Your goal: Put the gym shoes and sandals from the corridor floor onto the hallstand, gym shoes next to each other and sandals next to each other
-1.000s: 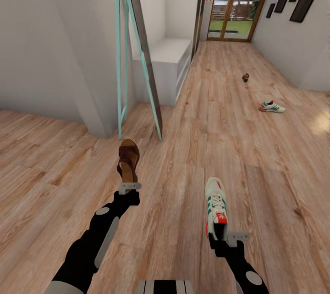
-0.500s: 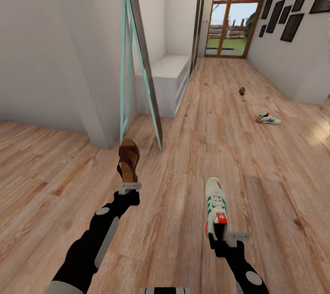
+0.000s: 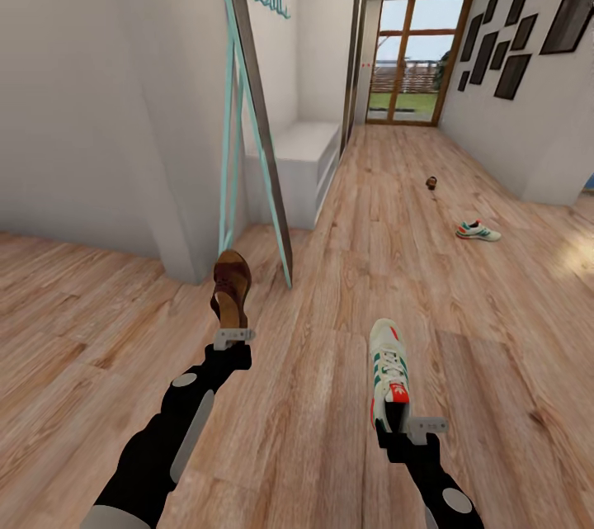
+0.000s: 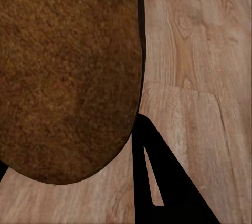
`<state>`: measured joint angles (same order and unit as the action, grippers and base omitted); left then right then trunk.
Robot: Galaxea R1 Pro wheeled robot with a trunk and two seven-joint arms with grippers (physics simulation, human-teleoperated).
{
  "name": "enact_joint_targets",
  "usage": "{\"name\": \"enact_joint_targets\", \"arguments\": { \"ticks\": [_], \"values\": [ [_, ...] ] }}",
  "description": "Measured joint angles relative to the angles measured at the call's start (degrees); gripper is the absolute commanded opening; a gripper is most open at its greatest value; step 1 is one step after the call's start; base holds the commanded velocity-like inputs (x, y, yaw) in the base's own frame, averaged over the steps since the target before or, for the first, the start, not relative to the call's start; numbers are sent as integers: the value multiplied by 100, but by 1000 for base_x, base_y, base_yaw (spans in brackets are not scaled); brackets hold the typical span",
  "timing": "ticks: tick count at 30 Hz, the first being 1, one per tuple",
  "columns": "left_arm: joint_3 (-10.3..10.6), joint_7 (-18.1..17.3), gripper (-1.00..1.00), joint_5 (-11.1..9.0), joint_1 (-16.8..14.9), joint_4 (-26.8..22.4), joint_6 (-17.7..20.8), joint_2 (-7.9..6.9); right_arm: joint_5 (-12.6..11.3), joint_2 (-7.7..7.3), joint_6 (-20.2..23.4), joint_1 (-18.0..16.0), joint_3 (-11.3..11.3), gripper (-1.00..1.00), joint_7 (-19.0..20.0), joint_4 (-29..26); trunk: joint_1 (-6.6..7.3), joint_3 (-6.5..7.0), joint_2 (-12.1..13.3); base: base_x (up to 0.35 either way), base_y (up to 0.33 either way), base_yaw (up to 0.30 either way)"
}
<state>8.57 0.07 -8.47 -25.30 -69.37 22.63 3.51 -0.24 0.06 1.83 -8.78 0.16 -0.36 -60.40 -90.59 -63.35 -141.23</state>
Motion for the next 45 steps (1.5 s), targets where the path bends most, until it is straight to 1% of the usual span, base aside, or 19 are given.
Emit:
{"name": "enact_joint_targets", "arguments": {
  "ticks": [2, 13, 19, 45],
  "values": [
    [-1, 0, -100, 0, 0, 0, 0, 0, 0, 1, 0, 0, 0, -100, 0, 0, 44, 55, 80, 0, 0, 0],
    [1, 2, -100, 4, 0, 0, -6, 0, 0, -3, 0, 0, 0, -100, 0, -5, 44, 148, 82, 0, 0, 0],
    [6, 6, -100, 9, 0, 1, -10, 0, -1, 0, 0, 1, 0, -100, 0, -9, 42, 157, 82, -154, -103, 0],
    [16, 4, -100, 10, 1, 2, -11, 0, -1, -2, 0, 1, 0, -100, 0, -15, 41, 157, 82, -250, -192, 0]
  ]
}}
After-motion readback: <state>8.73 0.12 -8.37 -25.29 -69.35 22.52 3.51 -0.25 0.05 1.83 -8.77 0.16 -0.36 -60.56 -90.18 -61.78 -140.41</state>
